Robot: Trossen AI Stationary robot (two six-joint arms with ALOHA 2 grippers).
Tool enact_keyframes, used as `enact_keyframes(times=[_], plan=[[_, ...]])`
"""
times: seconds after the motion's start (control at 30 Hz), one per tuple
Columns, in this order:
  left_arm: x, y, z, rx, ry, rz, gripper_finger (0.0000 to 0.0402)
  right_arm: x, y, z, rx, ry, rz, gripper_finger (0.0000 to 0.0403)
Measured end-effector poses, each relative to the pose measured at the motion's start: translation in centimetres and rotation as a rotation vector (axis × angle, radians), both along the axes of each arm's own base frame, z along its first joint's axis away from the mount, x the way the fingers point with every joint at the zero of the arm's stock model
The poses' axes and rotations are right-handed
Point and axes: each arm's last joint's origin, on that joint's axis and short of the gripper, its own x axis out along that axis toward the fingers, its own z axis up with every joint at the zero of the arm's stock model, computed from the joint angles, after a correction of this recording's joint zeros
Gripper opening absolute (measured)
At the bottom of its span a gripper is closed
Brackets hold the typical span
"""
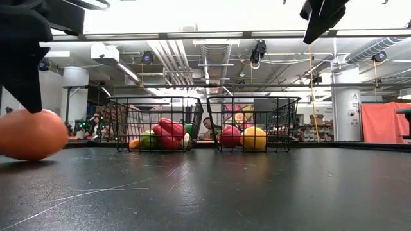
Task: Sort produce into baskets
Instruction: Put the orange into the right wire basket
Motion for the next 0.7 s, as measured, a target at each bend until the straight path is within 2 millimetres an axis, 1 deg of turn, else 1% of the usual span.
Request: enact_keyframes(times=[0.23, 0.43, 0.57, 0.7], plan=[[-0.1, 0.0, -0.1, -0.017, 0.067, -0.094, 0.0309, 0.0, 0.0, 0.0, 0.001, 0.0, -0.001, 0.0294], [-0.4, 0.2, -0.6, 0.006, 0.106, -0.148, 0.0309, 0.0, 0.0, 0.0, 0.002, 0.0, -0.003, 0.0292], [-0.7, 0.5, -1.1, 0.024, 0.119, -0.154, 0.0309, 0.0, 0.0, 0.0, 0.002, -0.001, -0.003, 0.0291], [-0.6, 0.6, -1.5, 0.055, 0.096, -0.185, 0.0309, 0.0, 0.0, 0.0, 0.002, -0.001, -0.003, 0.0295]])
